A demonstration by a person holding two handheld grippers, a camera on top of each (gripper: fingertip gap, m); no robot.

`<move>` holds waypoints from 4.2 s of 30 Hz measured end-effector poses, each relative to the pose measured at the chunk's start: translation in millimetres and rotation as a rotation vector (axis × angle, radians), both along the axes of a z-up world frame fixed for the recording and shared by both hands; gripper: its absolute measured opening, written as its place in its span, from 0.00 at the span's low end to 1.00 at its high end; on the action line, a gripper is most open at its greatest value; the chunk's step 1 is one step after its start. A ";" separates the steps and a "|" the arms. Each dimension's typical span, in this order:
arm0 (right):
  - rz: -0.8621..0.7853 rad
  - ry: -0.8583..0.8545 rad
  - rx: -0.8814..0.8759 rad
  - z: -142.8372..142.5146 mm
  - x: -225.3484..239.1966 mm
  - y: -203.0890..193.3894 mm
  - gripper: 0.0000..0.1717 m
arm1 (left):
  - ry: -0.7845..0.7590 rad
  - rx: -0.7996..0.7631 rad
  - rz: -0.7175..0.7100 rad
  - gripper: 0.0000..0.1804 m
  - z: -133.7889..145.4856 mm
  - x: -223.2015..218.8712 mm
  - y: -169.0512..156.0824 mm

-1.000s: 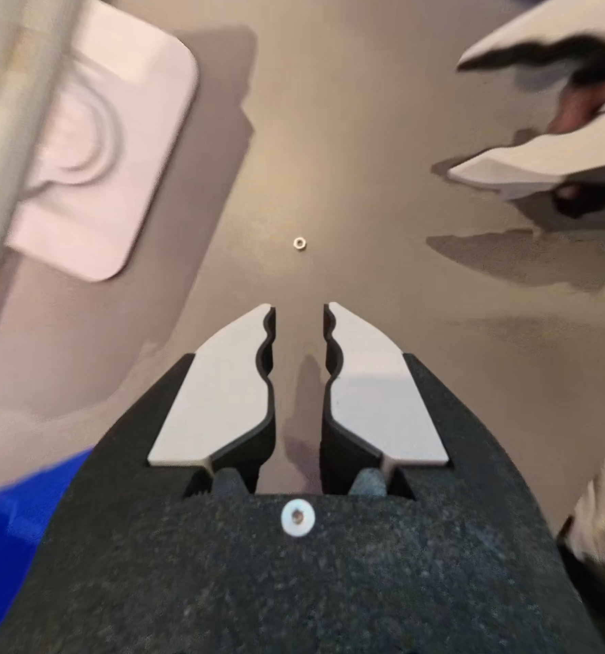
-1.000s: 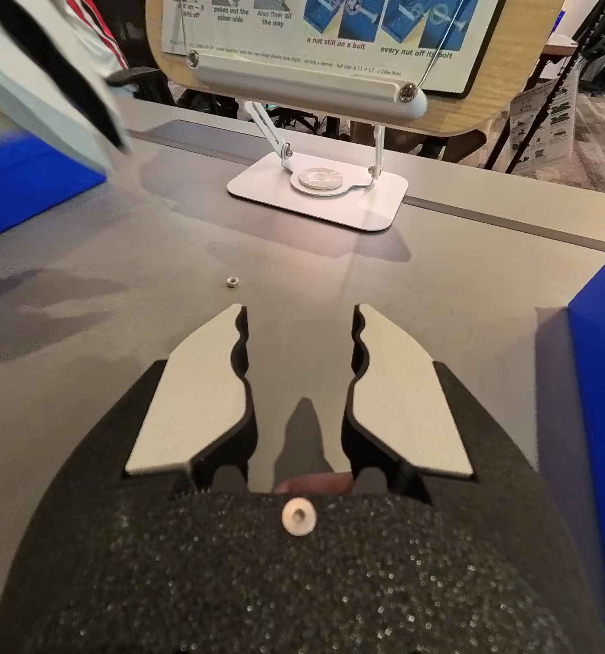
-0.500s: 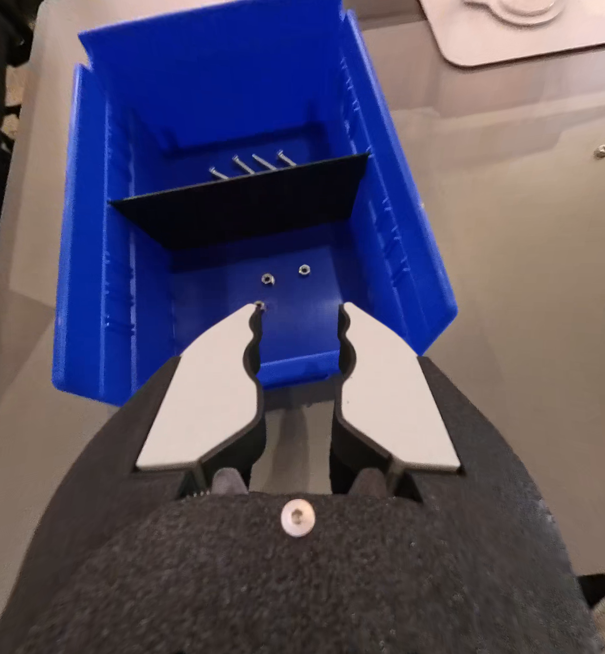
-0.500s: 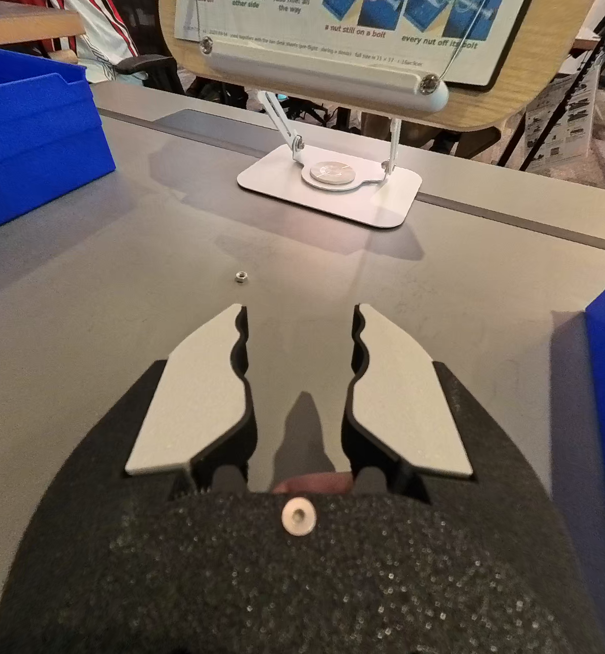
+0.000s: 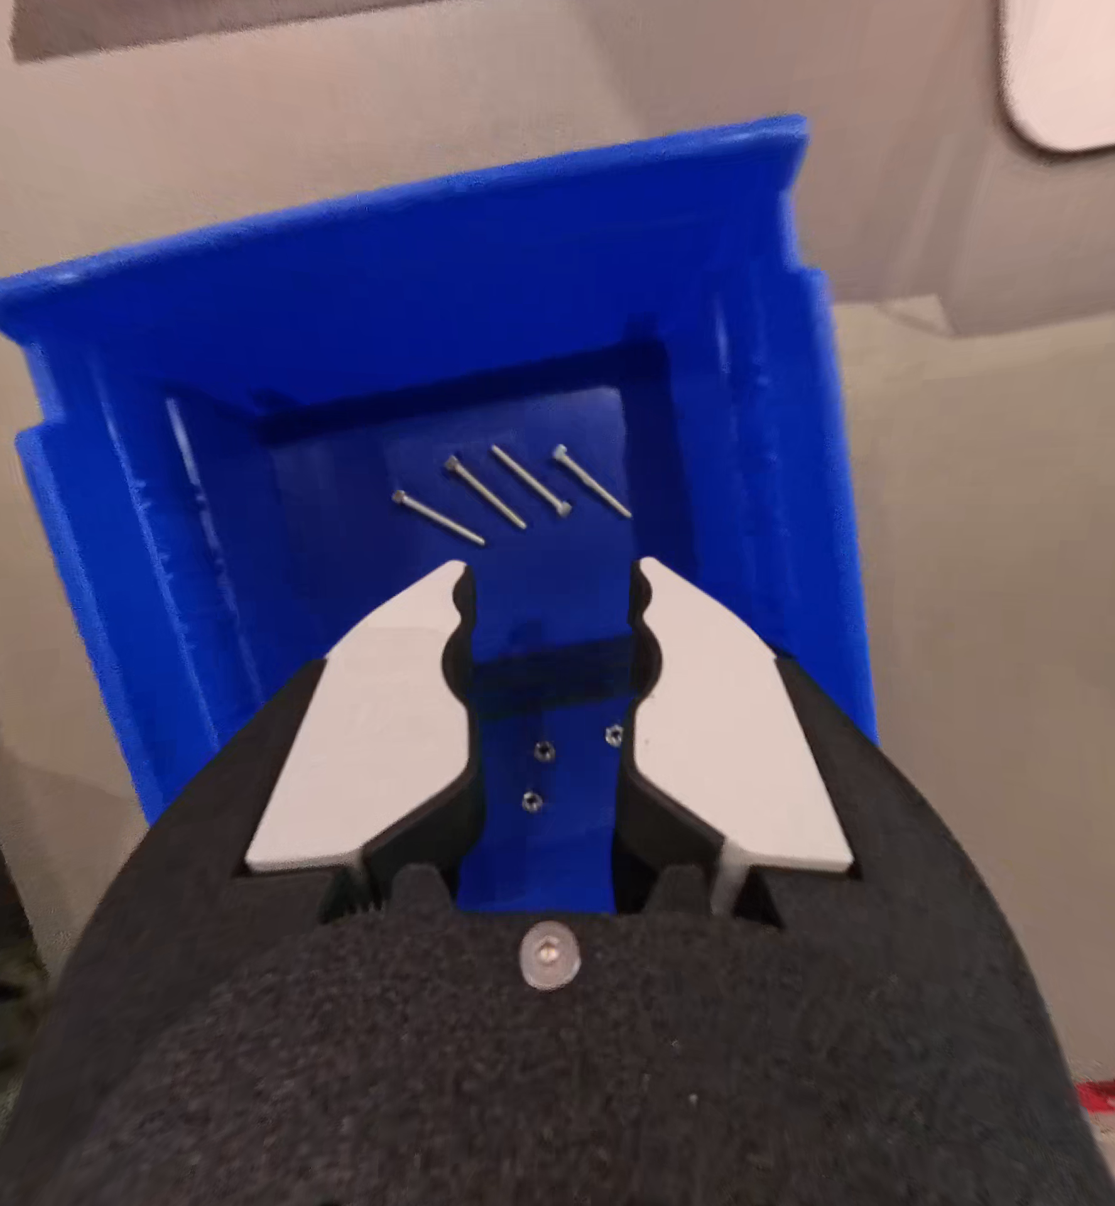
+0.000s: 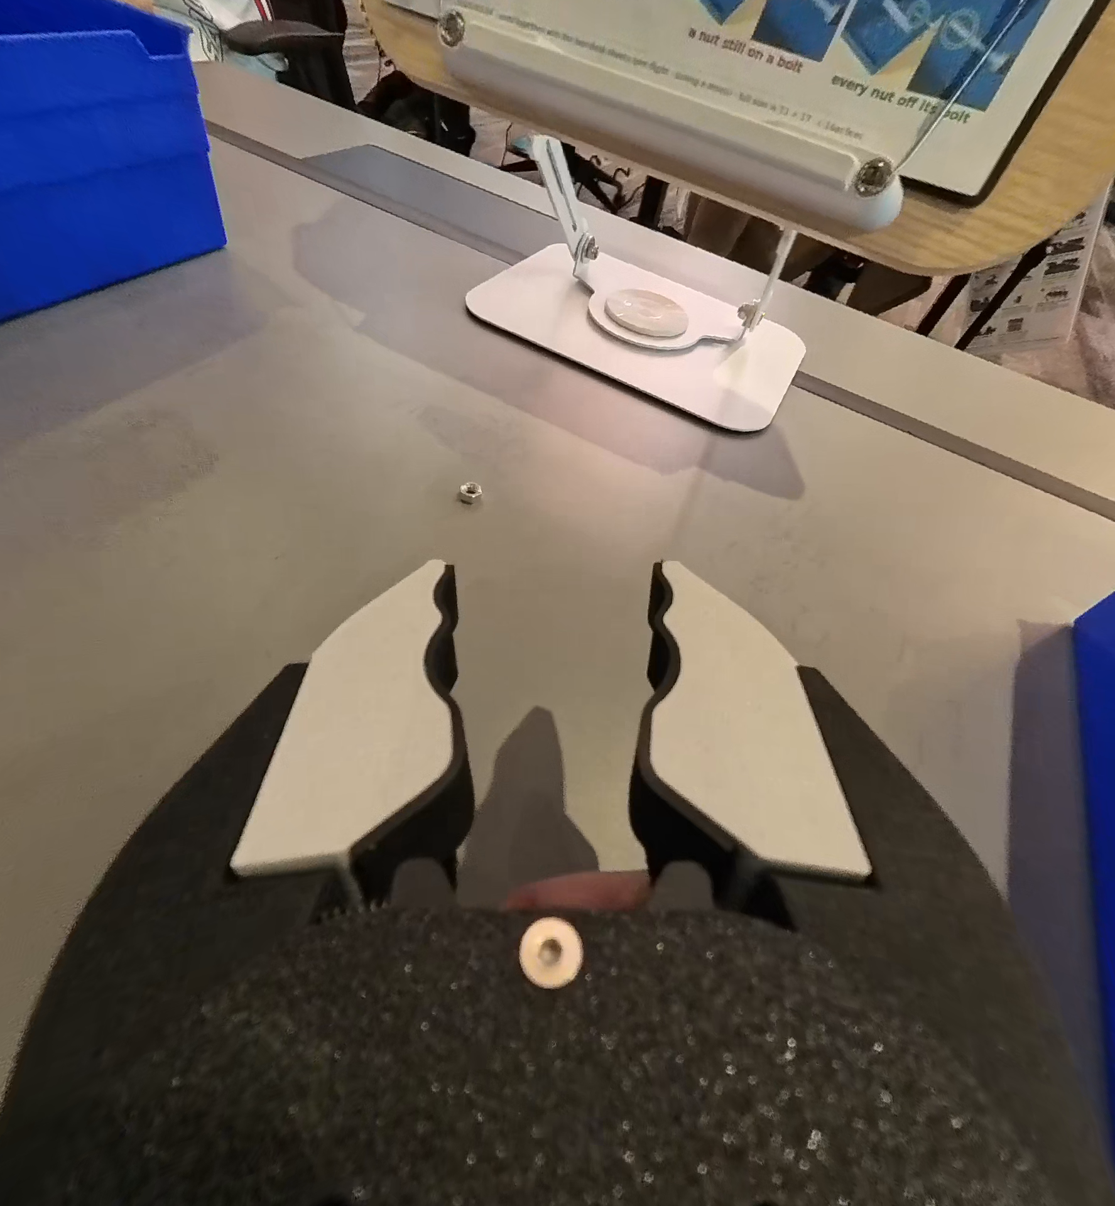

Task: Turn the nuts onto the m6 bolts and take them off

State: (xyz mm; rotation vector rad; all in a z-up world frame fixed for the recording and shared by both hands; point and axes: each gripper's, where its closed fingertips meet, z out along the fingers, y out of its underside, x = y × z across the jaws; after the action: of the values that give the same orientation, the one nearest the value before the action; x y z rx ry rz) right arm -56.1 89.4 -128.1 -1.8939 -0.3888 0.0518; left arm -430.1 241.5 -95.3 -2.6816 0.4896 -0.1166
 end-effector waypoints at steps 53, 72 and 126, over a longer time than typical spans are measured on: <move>0.040 0.184 0.004 9.6 0.7 -3.7 0.31 | -0.515 0.457 -0.401 0.03 111.7 88.4 -80.1; 0.117 0.325 0.023 21.4 -7.0 -7.1 0.28 | -0.481 0.350 -0.779 0.03 34.6 277.1 -145.9; 0.127 0.252 -0.008 13.1 -12.0 -6.2 0.26 | -0.421 0.078 -0.736 0.06 0.8 289.9 -132.3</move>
State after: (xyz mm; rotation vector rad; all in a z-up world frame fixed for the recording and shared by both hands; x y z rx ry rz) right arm -68.0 83.2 -115.0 -1.8415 -0.3360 0.3732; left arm -140.2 109.2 -94.5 -2.1765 1.2646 -0.8222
